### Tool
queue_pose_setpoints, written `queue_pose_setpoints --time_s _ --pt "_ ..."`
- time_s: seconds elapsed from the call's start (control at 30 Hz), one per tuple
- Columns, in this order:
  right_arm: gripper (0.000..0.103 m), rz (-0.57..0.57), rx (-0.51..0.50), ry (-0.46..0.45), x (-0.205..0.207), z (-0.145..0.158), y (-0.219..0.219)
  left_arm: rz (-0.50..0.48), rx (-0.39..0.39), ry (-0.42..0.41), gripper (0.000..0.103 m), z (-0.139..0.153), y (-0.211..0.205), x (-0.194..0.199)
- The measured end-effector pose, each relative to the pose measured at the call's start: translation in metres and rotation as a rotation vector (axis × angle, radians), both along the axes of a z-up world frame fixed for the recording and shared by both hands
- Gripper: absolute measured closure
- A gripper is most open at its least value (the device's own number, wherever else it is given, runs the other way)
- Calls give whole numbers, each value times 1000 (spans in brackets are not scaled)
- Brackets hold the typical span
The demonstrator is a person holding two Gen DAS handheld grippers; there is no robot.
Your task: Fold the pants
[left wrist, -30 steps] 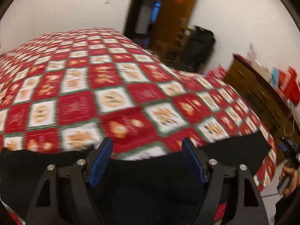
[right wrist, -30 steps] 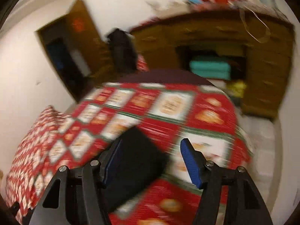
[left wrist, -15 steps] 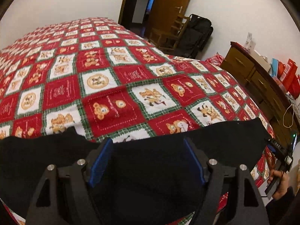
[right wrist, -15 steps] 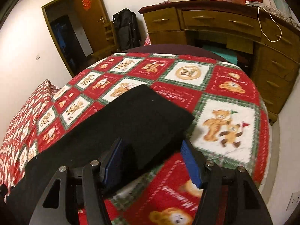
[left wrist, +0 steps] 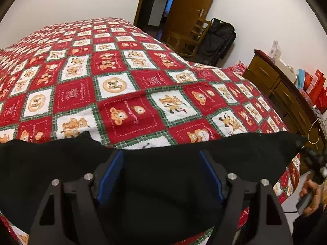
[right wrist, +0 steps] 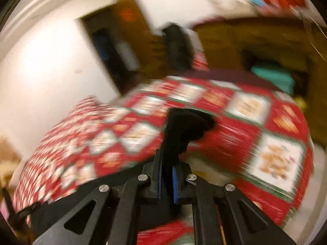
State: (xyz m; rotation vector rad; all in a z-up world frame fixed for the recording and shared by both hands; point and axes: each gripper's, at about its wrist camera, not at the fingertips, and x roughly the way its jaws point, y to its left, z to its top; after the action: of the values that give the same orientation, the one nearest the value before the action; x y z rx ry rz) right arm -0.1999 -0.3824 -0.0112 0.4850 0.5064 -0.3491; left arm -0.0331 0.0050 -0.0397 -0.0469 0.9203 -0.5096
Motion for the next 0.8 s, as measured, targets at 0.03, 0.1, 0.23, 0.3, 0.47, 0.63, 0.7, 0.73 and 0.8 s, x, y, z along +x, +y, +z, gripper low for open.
queue_pose_setpoints --time_s 0.03,0.1,0.23,0.3,0.47,0.63,0.7,0.73,0.8 --pt "95 89 -40 -20 11 14 28 3 -2 -3 25 1 1 0" --pt "95 218 -78 -34 28 24 66 12 -8 -10 25 3 5 1" --pt "95 501 -129 -22 73 14 156 47 -14 -26 25 6 21 1" --pt "95 624 -178 12 94 -5 203 67 -17 -29 25 7 30 3" --pt "95 861 -348 109 109 -62 295 160 -24 -29 25 5 64 9" --pt "87 963 -485 189 103 -97 323 220 -19 -25 25 -1 89 15" --pt "61 1013 -467 186 101 -97 323 235 -16 -21 25 -3 94 18" --pt "43 1046 -443 192 100 -96 323 244 -17 -13 25 -6 96 20" --pt "41 1102 -395 184 91 -90 321 242 -22 3 25 -10 98 22"
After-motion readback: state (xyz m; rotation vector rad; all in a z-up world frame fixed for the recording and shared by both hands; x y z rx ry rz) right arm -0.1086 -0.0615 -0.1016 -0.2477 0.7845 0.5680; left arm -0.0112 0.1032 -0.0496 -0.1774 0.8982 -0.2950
